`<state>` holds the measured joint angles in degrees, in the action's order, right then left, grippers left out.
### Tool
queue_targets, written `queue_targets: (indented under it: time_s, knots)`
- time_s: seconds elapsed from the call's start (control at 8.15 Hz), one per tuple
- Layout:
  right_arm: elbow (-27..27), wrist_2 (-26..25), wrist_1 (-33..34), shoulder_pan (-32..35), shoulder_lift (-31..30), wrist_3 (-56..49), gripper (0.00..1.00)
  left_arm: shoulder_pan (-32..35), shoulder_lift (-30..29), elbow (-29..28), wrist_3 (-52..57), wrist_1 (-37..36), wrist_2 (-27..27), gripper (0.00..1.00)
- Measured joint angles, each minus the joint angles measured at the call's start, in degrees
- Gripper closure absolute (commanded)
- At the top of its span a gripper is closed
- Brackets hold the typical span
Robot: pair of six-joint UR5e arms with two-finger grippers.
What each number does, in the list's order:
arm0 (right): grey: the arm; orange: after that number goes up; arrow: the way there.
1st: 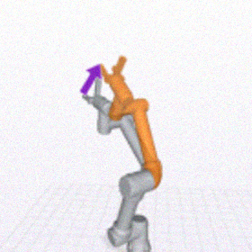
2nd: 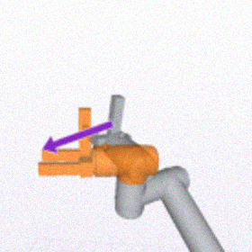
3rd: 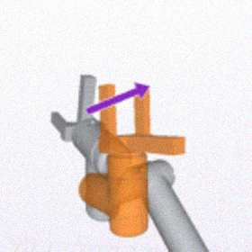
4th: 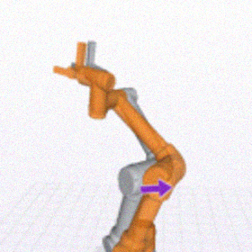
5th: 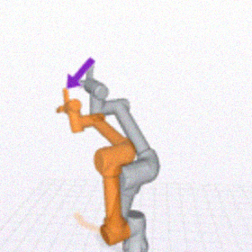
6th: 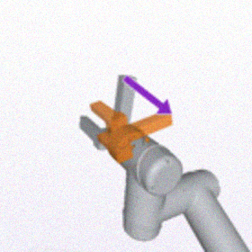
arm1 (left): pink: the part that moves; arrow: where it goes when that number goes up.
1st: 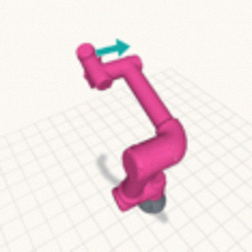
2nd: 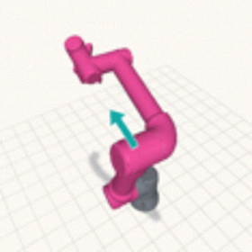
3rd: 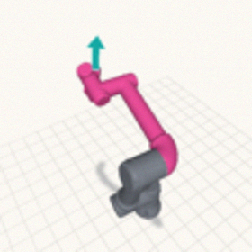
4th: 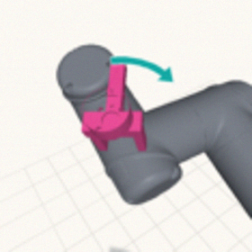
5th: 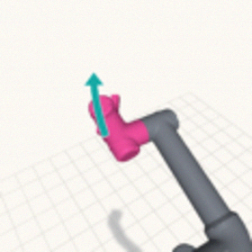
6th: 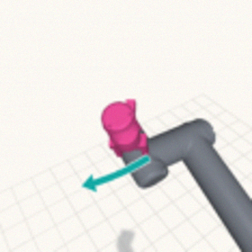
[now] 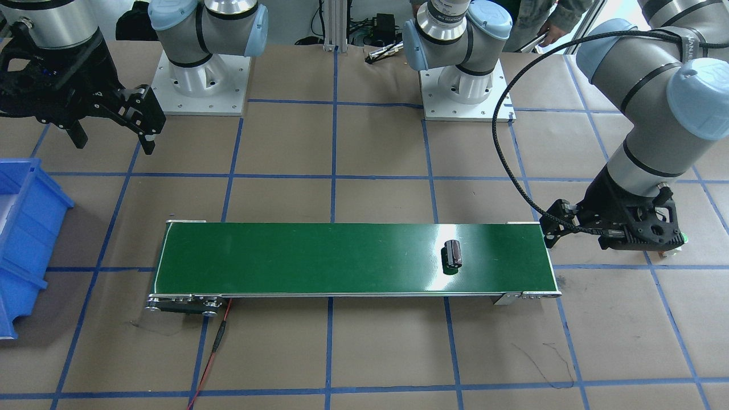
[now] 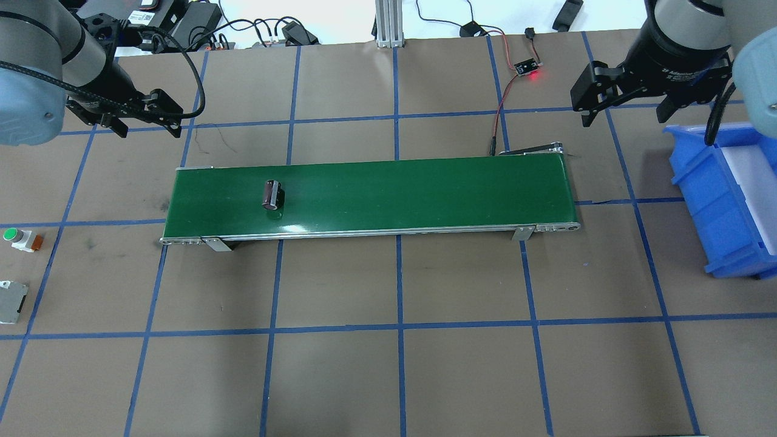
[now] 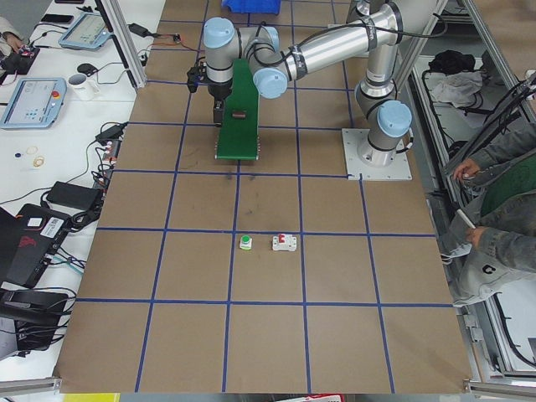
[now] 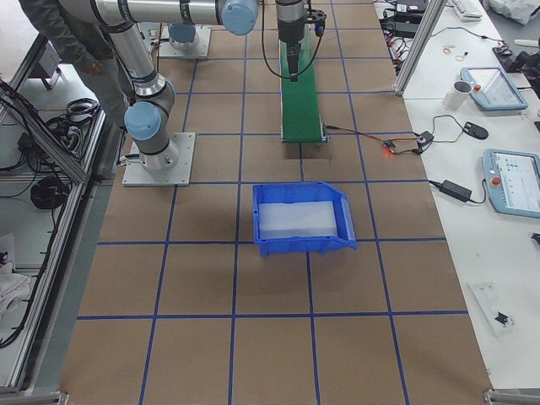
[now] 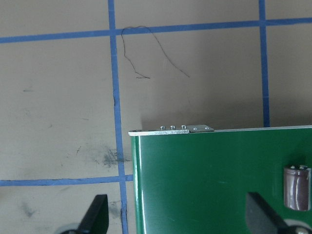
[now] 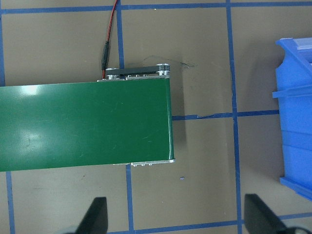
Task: Move capacitor from left to right
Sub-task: 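Raise the left gripper away while the belt carries the capacitor along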
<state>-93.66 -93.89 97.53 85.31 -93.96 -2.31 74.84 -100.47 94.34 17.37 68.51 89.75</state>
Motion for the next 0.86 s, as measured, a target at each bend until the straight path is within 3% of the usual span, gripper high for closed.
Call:
queue_targets:
  time_s: [0.37,0.86]
  knots:
    - [-0.9,1.6,0.0,-0.1,1.0,-2.1,0.00,0.0,3.4,0.0,2.7,-0.3,2.8,0.00]
    - [-1.6,5.4,4.2,-0.1,5.0,-2.3,0.00,0.7,5.5,0.2,-6.1,0.2,5.7,0.00]
